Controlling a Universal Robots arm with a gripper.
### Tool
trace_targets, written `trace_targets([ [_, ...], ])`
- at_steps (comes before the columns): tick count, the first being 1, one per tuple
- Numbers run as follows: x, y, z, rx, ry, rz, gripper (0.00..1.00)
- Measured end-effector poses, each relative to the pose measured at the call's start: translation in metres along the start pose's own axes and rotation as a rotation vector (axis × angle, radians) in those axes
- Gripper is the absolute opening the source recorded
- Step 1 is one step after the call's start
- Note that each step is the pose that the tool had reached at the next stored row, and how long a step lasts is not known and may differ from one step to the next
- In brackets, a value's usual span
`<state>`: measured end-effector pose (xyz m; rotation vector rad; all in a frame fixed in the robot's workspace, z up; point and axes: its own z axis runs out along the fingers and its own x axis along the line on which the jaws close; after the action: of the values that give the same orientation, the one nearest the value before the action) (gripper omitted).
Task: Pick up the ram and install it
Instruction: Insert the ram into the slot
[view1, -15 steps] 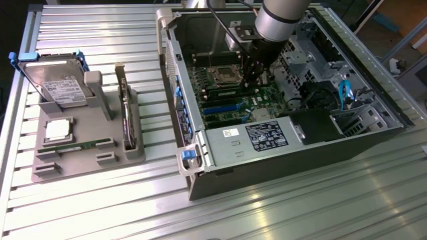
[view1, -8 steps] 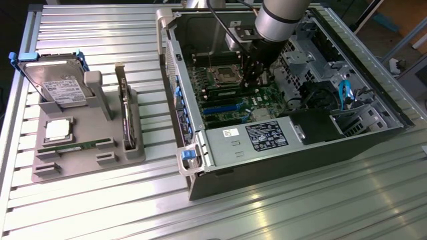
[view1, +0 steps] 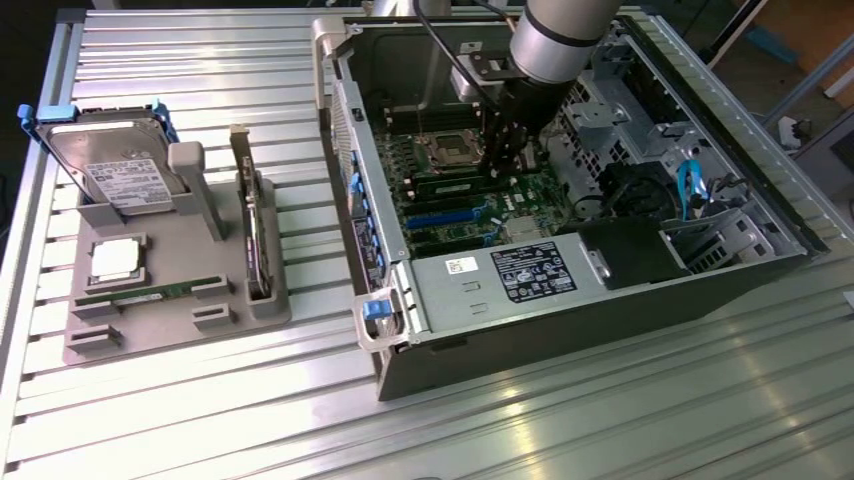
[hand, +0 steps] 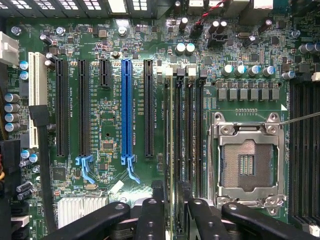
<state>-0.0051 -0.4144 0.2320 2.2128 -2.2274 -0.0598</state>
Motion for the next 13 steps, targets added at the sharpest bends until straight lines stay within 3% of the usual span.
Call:
trace_targets([
  [7,0.000,0.0002,-0.0070,0.0000,-0.0001,0.000,0.26],
  [11,0.000,0.0005,-0.0168,0.0000,-0.0001,0.000,0.26],
  [13,-0.001,0.0007,-0.0264,0.0000,0.0000,0.000,0.26],
])
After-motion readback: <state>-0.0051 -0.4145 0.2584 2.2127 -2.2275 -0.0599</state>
